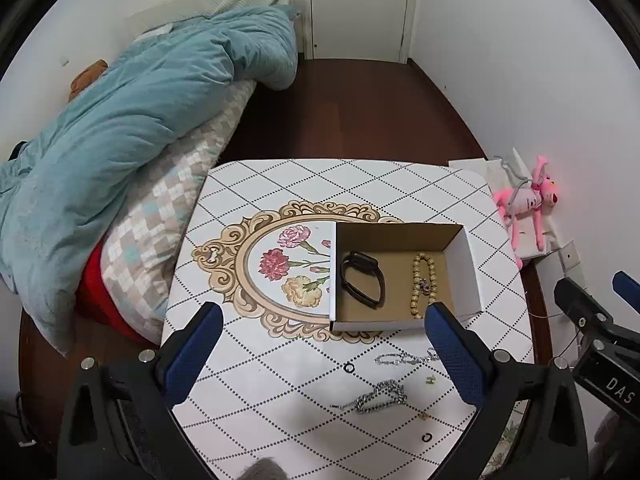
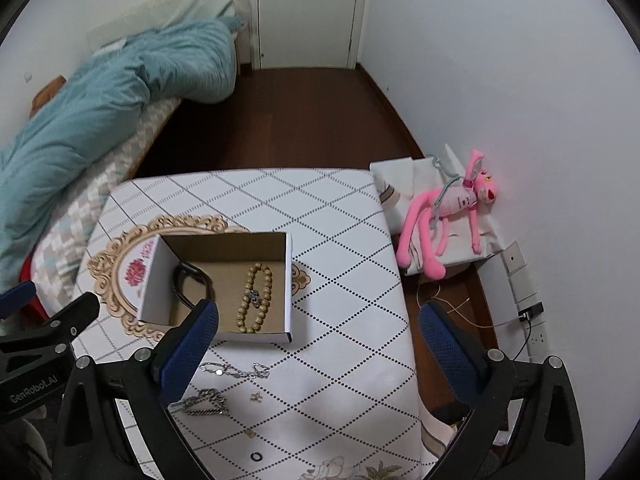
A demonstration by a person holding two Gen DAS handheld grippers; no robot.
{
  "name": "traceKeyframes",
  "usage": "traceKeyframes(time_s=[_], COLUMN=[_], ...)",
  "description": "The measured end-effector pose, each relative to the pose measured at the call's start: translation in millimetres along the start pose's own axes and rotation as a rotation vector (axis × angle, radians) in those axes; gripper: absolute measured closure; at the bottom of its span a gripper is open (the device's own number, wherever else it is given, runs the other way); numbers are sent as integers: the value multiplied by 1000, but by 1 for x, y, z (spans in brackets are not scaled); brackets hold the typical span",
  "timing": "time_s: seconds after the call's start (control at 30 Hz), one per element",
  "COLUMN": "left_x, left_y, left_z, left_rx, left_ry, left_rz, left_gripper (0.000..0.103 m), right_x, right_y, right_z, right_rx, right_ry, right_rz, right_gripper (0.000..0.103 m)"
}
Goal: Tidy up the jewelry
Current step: 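Move both grippers back toward the remaining chains and rings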
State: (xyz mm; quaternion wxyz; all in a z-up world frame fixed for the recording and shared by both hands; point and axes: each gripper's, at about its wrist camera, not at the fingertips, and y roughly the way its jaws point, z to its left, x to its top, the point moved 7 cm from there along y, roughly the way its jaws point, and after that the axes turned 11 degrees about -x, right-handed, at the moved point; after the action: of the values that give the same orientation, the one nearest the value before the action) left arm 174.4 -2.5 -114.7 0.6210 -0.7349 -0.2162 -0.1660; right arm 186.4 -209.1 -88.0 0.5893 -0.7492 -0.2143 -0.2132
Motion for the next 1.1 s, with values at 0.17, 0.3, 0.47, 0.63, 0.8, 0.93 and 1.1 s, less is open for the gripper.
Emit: traceKeyframes(time_s=[0.17,0.3,0.47,0.63,0.8,0.93,1.1], left_x=[-3,-14,-56,-108,-147,-166,-177], left_y=[-21,-23,1,36,61,74,81], left_z=[-2,0,11,27,42,51,55], left_rx=[-11,22,52,84,101,110,111], left_ry=[-7,21,14,5,-16,-33,-48], left_rz=[-39,-48,28,140,213,241,251], left_gripper=[0,0,0,0,0,0,0], right_x=[-4,-22,-82,-152,-206,-225,-234], right_y=[-24,-27,3,33,60,71,75], right_z=[-7,-6,4,25,48,61,74], right_rx=[38,53,97,191,227,240,228], right_ry=[41,48,42,41,19,5,-38], right_rz=[-32,-11,123,255,331,339,302], right_gripper=[1,1,1,15,30,41,57])
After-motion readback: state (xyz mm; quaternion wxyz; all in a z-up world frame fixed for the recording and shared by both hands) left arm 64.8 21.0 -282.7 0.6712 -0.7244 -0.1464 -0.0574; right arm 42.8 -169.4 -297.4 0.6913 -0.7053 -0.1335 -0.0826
